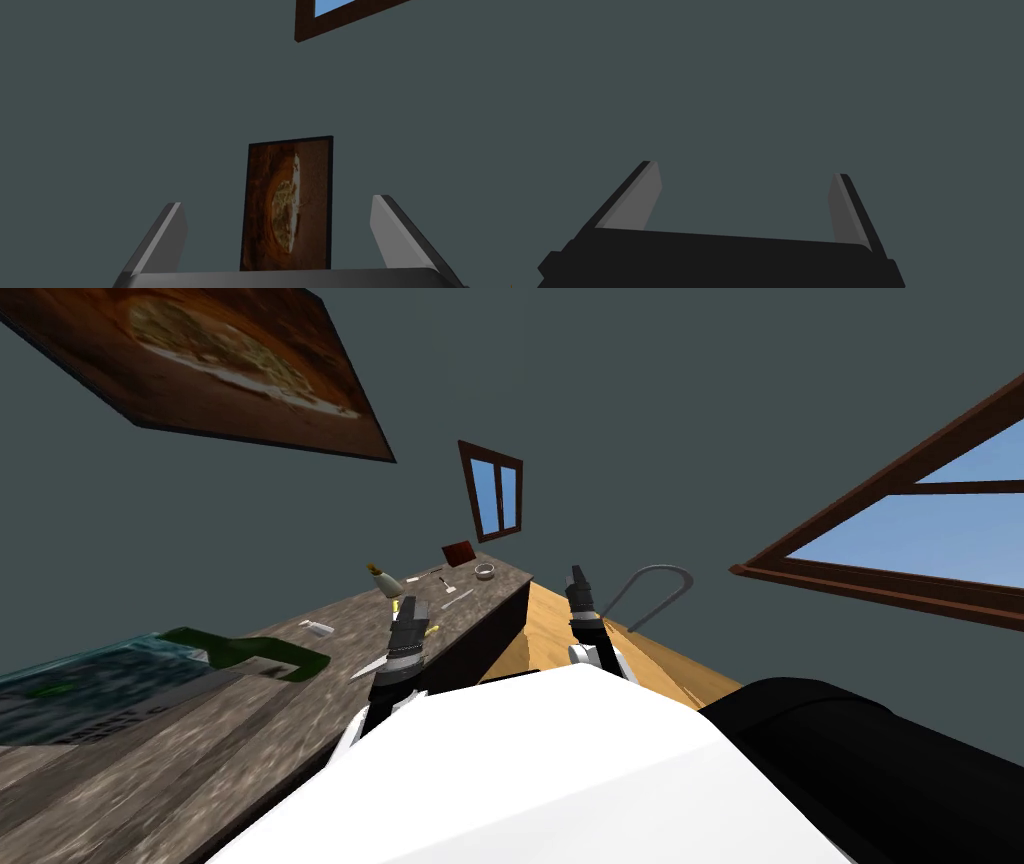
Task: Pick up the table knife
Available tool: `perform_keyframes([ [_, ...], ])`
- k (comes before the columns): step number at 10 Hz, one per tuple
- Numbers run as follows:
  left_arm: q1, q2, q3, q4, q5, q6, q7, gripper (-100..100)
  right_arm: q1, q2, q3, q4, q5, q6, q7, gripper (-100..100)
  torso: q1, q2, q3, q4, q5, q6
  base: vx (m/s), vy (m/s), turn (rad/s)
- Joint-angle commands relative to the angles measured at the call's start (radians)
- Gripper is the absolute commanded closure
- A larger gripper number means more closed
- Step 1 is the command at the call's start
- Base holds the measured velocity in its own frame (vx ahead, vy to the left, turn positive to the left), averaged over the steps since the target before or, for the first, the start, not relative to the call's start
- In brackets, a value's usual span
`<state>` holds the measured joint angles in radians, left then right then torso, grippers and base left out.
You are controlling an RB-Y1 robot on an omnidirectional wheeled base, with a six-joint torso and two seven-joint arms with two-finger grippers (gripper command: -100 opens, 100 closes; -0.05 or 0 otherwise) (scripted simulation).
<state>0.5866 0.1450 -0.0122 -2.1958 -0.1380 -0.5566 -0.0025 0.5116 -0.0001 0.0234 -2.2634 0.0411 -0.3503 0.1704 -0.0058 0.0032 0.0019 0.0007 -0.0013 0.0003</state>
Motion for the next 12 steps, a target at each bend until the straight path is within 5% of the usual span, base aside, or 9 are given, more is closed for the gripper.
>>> perform_keyframes([
  [1,0.022,0.036,0.007,0.008,-0.008,-0.010,0.000,-100,0.000,0.000,0.000,0.000,0.000,0.000,0.000,0,0.000,0.000,0.000,0.000,0.000,0.000,-0.022,-0.063,-0.058],
  [12,0.154,0.330,0.107,0.172,-0.085,-0.043,0.010,-100,0.000,0.000,0.000,0.000,0.000,0.000,0.000,0,0.003,-0.003,-0.001,0.000,0.001,0.000,-0.007,-0.062,-0.117],
])
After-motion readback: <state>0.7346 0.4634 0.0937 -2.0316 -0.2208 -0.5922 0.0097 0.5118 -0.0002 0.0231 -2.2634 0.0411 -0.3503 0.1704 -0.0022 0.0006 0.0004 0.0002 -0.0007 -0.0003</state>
